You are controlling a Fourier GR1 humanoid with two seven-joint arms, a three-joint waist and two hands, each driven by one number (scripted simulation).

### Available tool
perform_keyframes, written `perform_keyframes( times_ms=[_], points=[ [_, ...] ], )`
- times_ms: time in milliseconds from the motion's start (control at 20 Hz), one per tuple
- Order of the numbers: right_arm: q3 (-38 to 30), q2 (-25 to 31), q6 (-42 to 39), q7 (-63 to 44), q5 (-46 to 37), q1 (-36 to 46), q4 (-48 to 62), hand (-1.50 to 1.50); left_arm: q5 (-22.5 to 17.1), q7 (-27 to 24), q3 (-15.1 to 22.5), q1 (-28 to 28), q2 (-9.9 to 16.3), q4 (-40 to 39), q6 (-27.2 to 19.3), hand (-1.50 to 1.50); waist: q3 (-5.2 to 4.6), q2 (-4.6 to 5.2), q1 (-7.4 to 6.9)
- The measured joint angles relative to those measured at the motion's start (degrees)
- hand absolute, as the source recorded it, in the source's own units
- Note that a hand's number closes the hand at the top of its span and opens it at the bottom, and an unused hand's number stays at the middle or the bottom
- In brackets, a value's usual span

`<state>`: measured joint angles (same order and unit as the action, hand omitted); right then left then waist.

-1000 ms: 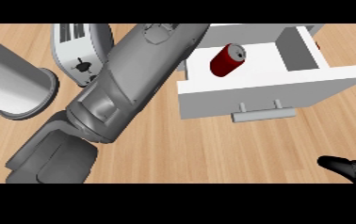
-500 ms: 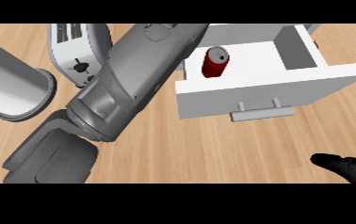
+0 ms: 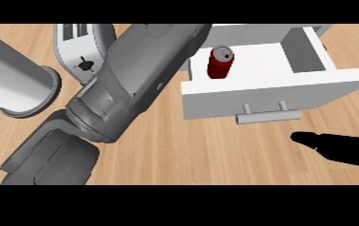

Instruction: Pick up the can, place it into the drawer and close the drawer

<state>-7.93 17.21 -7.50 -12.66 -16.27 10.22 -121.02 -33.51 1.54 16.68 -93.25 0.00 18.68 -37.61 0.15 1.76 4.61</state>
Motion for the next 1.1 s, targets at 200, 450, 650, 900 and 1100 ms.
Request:
perform_keyframes(
  times_ms=[200,450,650,900,1100],
  points=[
    [3.81,1.38,0.93,2.46,-7.49,2.84,4.68,-1.50,-0.94,-1.29,0.13,-0.30,0.01,-0.60,-0.12,-1.50,0.00,0.00,-0.60],
    [9.62,1.07,4.00,5.08,-17.55,6.25,13.09,-1.50,-0.74,-1.60,0.01,-1.25,0.00,-2.01,0.27,-1.50,-0.04,-0.31,-2.40],
    [13.06,0.28,7.69,8.13,-24.66,8.61,22.21,-1.50,-0.32,-1.91,0.13,-0.75,0.00,-2.28,1.30,-1.50,-0.05,-0.54,-3.48],
    [15.16,-0.83,11.60,9.88,-31.51,14.40,33.81,-1.50,0.09,-1.04,-0.73,-1.06,1.53,-2.60,3.24,-1.50,-0.07,-0.78,-4.43],
    [15.73,-3.20,17.16,12.55,-35.43,18.24,44.40,-1.50,0.48,-0.76,-1.36,-0.32,2.63,-1.64,3.45,-1.50,-0.08,-1.00,-5.19]
  ],
)
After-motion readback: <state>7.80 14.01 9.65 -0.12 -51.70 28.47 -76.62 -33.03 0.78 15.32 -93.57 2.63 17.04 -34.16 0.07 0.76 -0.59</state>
